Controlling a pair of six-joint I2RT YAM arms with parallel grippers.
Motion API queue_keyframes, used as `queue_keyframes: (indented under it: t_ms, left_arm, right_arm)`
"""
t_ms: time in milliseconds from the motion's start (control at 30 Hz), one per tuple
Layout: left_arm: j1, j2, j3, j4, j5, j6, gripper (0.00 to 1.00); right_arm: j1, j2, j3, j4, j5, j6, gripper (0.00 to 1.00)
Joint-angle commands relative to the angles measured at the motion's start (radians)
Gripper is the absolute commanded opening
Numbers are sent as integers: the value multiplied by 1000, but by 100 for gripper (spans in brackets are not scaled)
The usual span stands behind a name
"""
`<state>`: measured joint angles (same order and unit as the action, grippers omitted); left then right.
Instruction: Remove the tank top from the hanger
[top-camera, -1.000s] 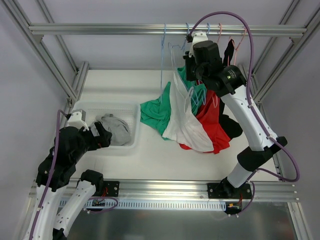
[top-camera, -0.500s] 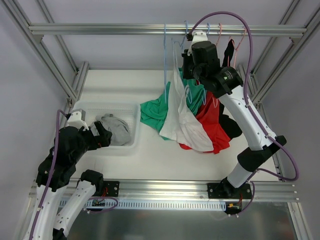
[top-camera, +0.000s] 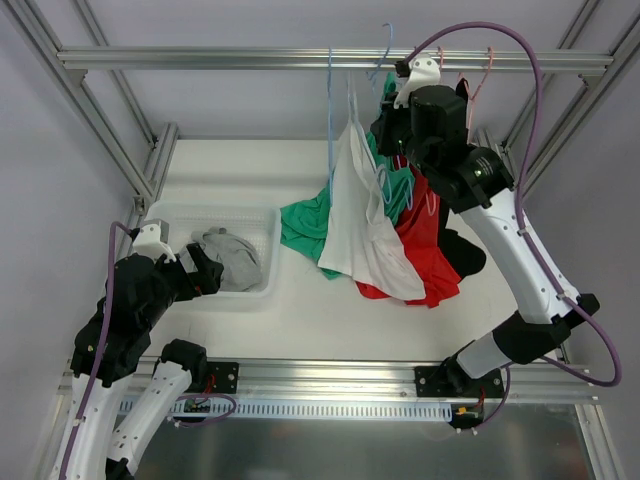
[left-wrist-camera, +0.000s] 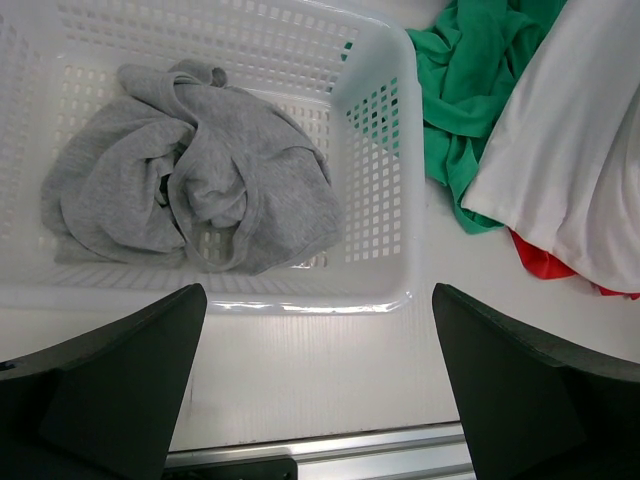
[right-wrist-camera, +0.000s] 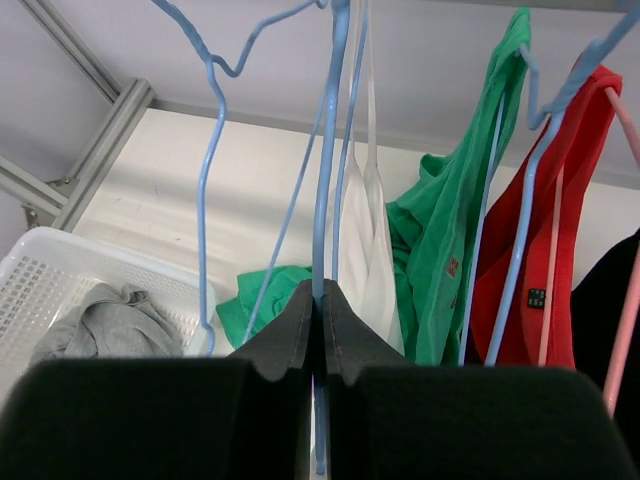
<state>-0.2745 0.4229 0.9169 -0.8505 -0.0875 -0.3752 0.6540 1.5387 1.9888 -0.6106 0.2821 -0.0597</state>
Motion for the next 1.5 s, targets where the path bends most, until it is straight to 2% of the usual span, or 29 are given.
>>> queue_keyframes:
  t_ms: [0,167,300,400,500,533,633,700,733,867,900,967,1000,1133,1267,1300,1367,1400,1467]
  left_arm:
    - [-3,-7,-4,28,11,1,99]
    - [-3,-12,-6,34,44,16,99]
    - [-3,-10,-3,57,135,47,99]
    - [-3,2,13,106,242,53,99]
    - [-3,51,54,186,394,26,99]
    - [-3,71,78,241,484,9,99]
    - [-6,158,127,333,639,-36,99]
    - [-31,233,161,409,661,-51,99]
    - [-58,258,209,424,645,-54,99]
    - [-400,397,371,449,340,34,99]
    - [-560,472,411,447,209,63,99]
    - [-702,590,540,450,79,146,99]
    - [-810,628,625,450,-36,177,99]
    - [-951,812,818,452,-133,318,99]
    - [-996,944,928,452,-173,366,95]
    - [-1002,973,942,452,-182,366,88]
    - [-1005,1008,951,456,-204,366,81]
    - [-1005,1016,961,456,-210,366,74]
    - [-1006,1030,965,459,-221,378,70]
  right_arm:
    - [-2,-75,-13,100,-15,4,0]
    - [-2,-149,-96,100,-58,21,0]
    - [-2,-279,-220,100,-119,44,0]
    - [-2,-359,-333,95,-201,57,0]
    - [-1,-488,-439,78,-234,57,0]
    - [-1,-556,-479,57,-242,66,0]
    - [-1,-676,-515,-16,-315,83,0]
    - [-1,-730,-527,-73,-365,86,0]
    - [-1,-755,-527,-105,-383,83,0]
    - [-1,-897,-510,-276,-529,78,0]
    - [1,-919,-493,-296,-576,84,0]
    - [-1,-983,-463,-357,-601,109,0]
    - [-1,-999,-425,-374,-604,116,0]
    - [-1,-1023,-288,-526,-587,123,0]
    - [1,-1005,-197,-617,-541,106,0]
    - [1,-1002,-185,-627,-526,100,0]
    - [-1,-1000,-164,-644,-517,97,0]
    - [1,-1002,-159,-644,-512,97,0]
    - [-1,-1003,-148,-647,-509,93,0]
